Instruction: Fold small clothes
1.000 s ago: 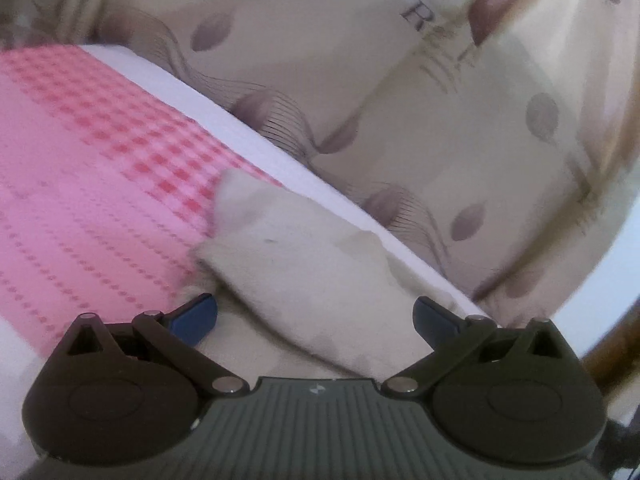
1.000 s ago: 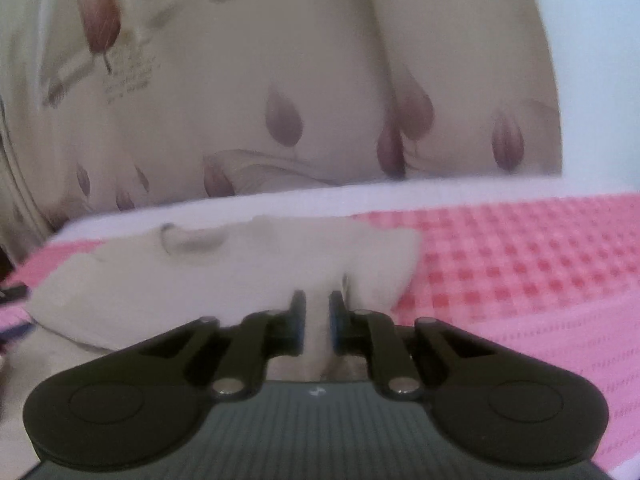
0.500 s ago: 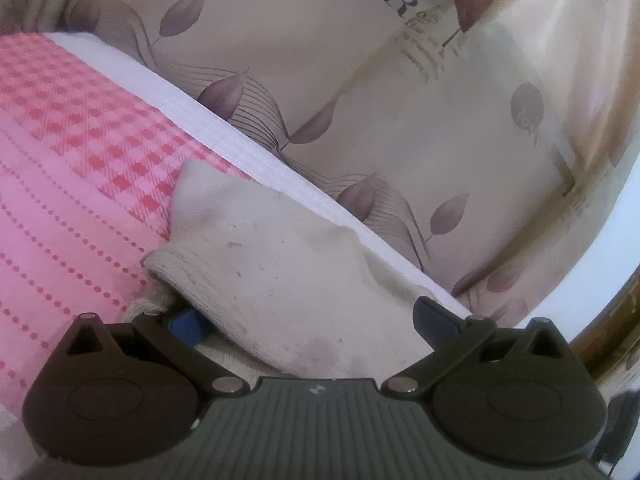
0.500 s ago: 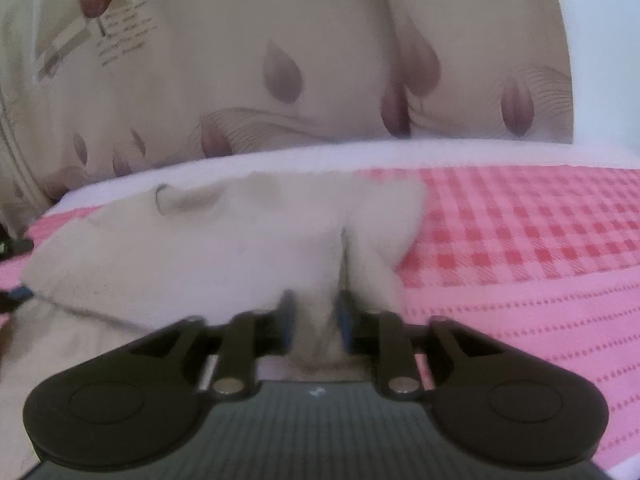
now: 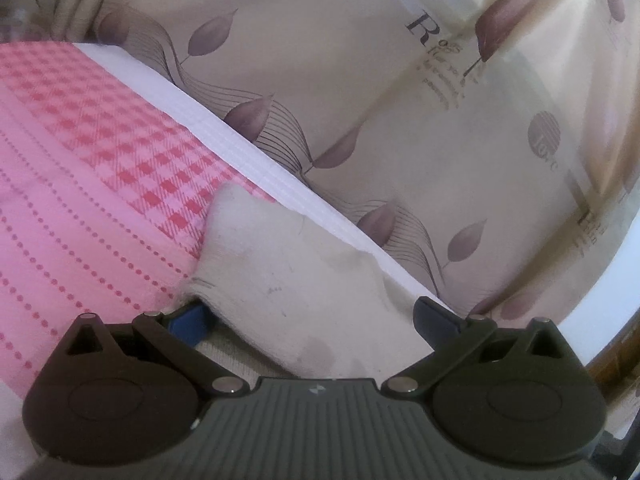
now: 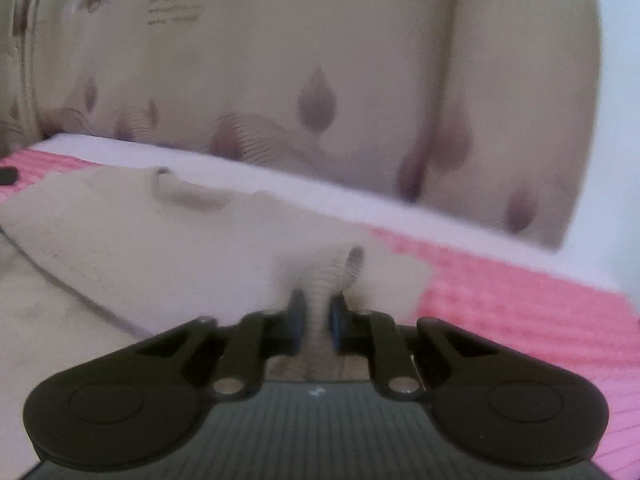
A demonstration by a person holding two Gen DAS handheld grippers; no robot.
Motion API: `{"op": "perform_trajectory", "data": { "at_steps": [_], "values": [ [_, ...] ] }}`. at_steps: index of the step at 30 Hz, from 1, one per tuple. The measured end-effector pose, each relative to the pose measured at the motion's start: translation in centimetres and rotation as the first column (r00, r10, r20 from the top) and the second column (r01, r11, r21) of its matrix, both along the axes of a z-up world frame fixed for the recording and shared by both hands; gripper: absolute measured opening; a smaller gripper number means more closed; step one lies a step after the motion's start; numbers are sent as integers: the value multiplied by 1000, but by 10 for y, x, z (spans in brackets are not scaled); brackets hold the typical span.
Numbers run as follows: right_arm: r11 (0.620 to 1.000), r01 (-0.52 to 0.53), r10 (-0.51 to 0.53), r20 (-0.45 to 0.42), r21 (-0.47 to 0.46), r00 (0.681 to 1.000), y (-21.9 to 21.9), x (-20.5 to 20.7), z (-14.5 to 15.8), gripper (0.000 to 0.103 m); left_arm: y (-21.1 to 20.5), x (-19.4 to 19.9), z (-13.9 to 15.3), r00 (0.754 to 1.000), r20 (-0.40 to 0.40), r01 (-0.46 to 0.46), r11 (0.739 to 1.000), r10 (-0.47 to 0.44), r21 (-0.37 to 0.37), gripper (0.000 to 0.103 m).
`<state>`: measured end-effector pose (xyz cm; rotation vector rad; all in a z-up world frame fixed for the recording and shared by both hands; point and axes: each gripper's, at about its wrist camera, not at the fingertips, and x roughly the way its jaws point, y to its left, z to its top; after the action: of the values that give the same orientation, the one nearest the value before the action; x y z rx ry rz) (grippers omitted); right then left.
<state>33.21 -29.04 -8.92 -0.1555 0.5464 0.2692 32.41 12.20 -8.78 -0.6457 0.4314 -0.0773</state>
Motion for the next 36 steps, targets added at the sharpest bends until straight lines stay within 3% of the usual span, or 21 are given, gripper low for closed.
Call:
{"op": "perform_trajectory", "data": {
  "at_steps": [2,5,10,12,14,16,20,22,24,26,29,31,34,36],
  "values": [
    [1000,26,-26,-16,10,1000,-9,6,0,13,-2,0,0,1000,-1,0,1000,0,16,103],
    [996,50,-53,-39,-78,998,-4,16,-14,13,-5,-1,2,1000,-1,-4,999,4,43,103],
    [989,104,-96,-79,102,992,-20,22,-22,15,-5,-2,2,1000,-11,-9,998,10,63,102],
    [982,130,-118,-96,137,988,-27,22,-22,30,-5,-1,3,1000,-17,-3,998,4,70,103],
    [974,173,-158,-107,148,982,-32,19,-22,68,-4,-1,3,1000,-25,-4,997,6,72,103],
    [963,188,-167,-124,192,978,-39,18,-22,74,-5,-1,3,999,-34,-9,997,12,83,103],
    [962,202,-172,-170,182,970,-42,21,-28,81,-14,2,5,998,-62,-4,986,15,166,103],
    [943,241,-195,-207,230,959,-51,19,-24,81,-14,1,7,997,-80,28,982,-13,184,102],
    [905,260,-203,-196,338,959,-64,-5,-14,81,-9,-14,14,994,-93,71,983,-56,167,101],
    [892,209,-160,-153,401,975,-73,-46,-3,85,-1,-45,22,990,-52,135,981,-129,142,103],
    [882,122,-85,-101,456,991,-88,-119,4,100,10,-95,29,974,-28,226,954,-224,199,103],
    [863,77,-32,-99,499,995,-98,-165,1,100,16,-127,28,964,-58,267,934,-260,239,103],
    [877,99,-45,-124,471,991,-96,-221,-6,100,25,-164,22,954,-93,298,916,-284,267,102],
    [890,132,-79,-135,437,988,-92,-251,-13,100,32,-184,18,961,-92,277,922,-261,272,102]
  ]
}}
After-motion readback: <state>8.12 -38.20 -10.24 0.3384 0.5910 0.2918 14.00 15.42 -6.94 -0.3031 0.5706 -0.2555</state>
